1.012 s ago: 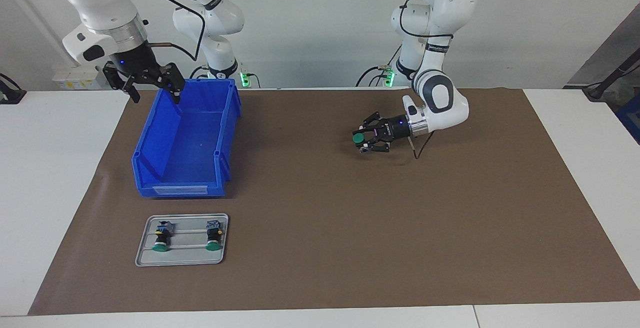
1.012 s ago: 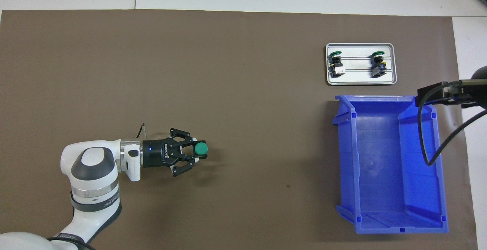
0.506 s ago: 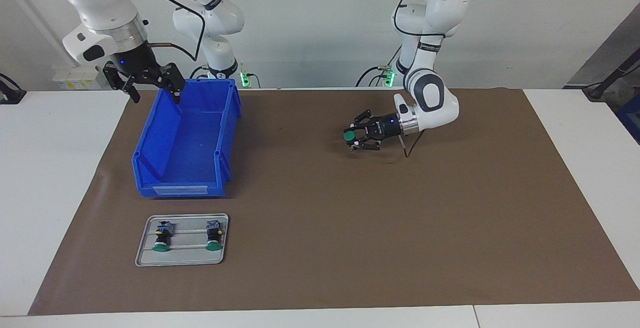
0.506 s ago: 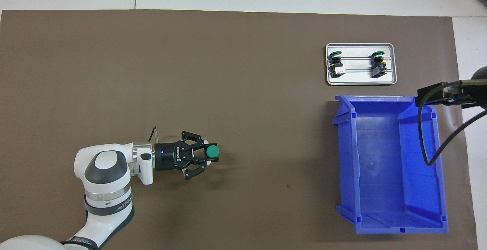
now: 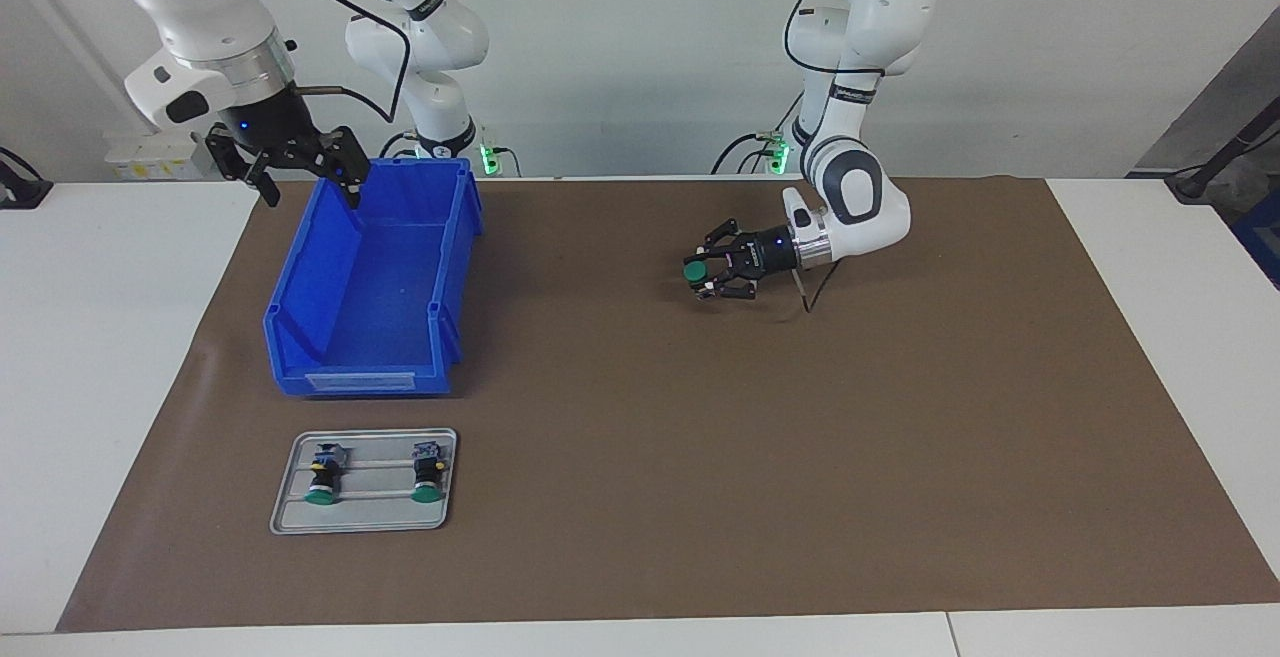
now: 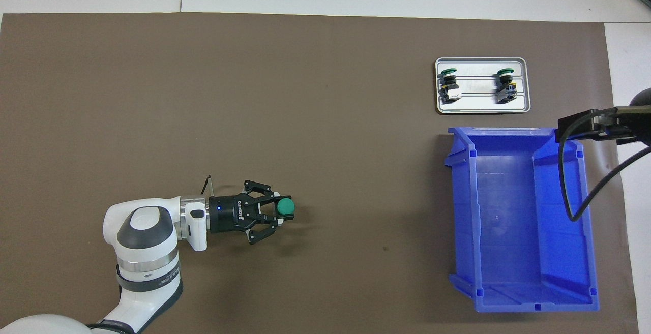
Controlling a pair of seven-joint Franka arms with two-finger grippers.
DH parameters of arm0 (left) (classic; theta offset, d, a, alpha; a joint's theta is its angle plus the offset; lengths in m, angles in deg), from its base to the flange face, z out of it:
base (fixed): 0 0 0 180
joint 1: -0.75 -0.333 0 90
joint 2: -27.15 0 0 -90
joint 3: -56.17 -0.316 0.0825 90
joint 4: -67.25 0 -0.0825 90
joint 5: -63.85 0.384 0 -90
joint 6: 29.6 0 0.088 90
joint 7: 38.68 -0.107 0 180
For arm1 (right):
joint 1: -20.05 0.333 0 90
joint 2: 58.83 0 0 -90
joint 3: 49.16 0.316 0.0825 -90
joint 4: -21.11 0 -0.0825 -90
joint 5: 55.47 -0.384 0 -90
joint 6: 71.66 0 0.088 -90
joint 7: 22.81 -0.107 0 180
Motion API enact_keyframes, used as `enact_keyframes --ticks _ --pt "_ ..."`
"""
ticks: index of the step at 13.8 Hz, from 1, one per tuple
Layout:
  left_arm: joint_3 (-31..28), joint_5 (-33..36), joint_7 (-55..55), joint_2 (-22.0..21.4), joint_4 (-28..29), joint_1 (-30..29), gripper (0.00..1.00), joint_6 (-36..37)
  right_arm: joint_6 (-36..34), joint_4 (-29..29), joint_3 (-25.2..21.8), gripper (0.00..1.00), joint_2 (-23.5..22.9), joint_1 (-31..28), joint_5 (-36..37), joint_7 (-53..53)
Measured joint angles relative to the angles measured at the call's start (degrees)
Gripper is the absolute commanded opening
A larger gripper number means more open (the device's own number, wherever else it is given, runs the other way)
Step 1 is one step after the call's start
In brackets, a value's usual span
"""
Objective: Place and press button with both arms
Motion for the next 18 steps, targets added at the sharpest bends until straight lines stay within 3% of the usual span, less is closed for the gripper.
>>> enact_keyframes --ticks 15,18 --pt "-0.22 -0.31 -1.31 1.77 0.0 0.45 0.0 0.05 0.0 0.0 0.0 1.0 0.0 0.0 0.0 0.0" --pt "-0.25 -0.31 -1.63 1.77 0.01 0.45 0.09 0.05 0.0 0.0 0.0 1.0 0.0 0.0 0.0 0.0"
